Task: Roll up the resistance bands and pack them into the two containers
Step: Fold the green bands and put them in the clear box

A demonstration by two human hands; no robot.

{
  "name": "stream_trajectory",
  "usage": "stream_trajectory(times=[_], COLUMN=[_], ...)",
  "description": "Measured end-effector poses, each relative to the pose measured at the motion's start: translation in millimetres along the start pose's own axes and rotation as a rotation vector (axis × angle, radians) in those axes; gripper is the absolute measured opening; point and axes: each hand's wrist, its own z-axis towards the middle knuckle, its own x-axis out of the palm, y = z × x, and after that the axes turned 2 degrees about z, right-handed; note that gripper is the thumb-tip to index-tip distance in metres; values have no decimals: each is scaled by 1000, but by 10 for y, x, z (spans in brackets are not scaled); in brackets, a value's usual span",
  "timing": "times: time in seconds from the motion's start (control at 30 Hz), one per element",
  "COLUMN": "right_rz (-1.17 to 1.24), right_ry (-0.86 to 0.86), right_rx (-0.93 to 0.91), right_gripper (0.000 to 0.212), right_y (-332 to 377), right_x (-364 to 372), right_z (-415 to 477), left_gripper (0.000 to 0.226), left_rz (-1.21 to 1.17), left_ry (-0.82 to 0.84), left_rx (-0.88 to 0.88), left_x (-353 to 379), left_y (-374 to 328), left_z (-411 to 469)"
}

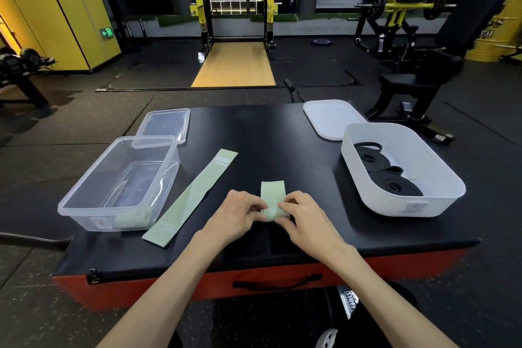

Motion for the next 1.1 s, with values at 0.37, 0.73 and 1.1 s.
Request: stream_trajectory(times=[0.37, 0.73, 1.1], right_rz=[2, -25, 14], right_ry=[-16, 73, -88], right_rx=[-46, 20, -67], right_gripper=[15, 31, 15], right_y=[-36, -6, -39], right_x=[27, 5, 79], right_z=[79, 129, 108], left_gripper=[20, 13, 16], left_rz=[19, 86, 67], left_ry=[-185, -134, -80], left_rx=[167, 263, 91], left_x=[63, 102, 18], left_y=[41, 99, 6], left_z=[-55, 17, 102])
